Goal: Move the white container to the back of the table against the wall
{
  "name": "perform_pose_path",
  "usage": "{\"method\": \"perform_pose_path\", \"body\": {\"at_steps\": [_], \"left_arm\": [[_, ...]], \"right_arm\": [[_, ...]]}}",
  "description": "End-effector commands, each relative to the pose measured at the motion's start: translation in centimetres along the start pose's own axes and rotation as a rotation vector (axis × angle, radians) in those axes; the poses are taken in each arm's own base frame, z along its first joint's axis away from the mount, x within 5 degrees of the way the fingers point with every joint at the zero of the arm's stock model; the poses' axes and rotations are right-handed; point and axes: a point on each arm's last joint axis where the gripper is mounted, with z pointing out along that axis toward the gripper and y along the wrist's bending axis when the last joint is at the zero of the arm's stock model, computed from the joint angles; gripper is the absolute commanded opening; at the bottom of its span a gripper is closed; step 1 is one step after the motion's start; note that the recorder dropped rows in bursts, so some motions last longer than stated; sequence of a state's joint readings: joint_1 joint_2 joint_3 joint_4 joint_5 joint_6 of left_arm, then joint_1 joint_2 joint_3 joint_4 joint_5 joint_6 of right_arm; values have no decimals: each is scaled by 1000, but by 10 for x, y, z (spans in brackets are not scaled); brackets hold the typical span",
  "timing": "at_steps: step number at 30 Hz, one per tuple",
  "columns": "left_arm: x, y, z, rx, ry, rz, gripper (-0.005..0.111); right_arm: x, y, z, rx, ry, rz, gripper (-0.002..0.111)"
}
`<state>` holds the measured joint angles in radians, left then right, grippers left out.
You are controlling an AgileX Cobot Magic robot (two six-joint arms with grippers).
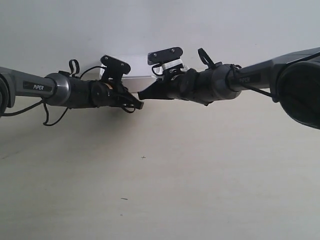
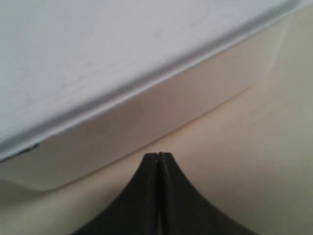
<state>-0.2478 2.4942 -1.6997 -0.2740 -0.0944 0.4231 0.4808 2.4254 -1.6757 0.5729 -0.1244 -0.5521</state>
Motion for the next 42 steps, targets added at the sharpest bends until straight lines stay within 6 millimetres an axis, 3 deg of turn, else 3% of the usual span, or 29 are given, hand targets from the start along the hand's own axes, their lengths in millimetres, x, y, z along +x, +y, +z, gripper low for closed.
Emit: {"method": "perform_pose_path", "body": {"at_steps": [1, 10, 13, 14, 16, 17, 21, 25, 26, 27, 29, 33, 36, 42], "left_arm": [[-12, 3, -13, 13, 18, -15, 0], [-9, 12, -73, -83, -101, -8, 0], [2, 15, -119, -144, -196, -1, 0], [2, 15, -126, -146, -207, 2, 0], [0, 14, -151, -127, -267, -26, 0], [-4, 12, -170, -102, -326, -45, 0], [-17, 0, -220, -43, -409, 40, 0], [-31, -28, -315, 18, -598, 130, 0], [-34, -36, -349, 48, -682, 146, 0], [-34, -40, -368, 68, -728, 140, 0], [-33, -43, -433, 124, -835, 158, 0], [-23, -28, -499, 150, -947, 89, 0], [-20, -23, -515, 152, -991, 65, 0], [-19, -24, -513, 173, -963, 43, 0]], "right_arm": [[-15, 3, -11, -38, 13, -10, 0], [-37, 12, -37, -150, 104, -69, 0], [-42, 9, -62, -142, 103, -86, 0], [-41, 9, -68, -136, 100, -86, 0], [-36, 5, -93, -107, 88, -85, 0], [-37, 3, -117, -86, 58, -87, 0], [-57, 2, -189, -54, -83, -93, 0], [-91, 16, -294, -111, -306, -107, 0], [-99, 23, -327, -148, -380, -112, 0], [-101, 27, -345, -175, -409, -113, 0], [-100, 28, -396, -238, -486, -114, 0], [-79, 16, -454, -274, -560, -113, 0], [-63, 7, -487, -281, -632, -110, 0], [-56, -2, -512, -252, -730, -118, 0]]}}
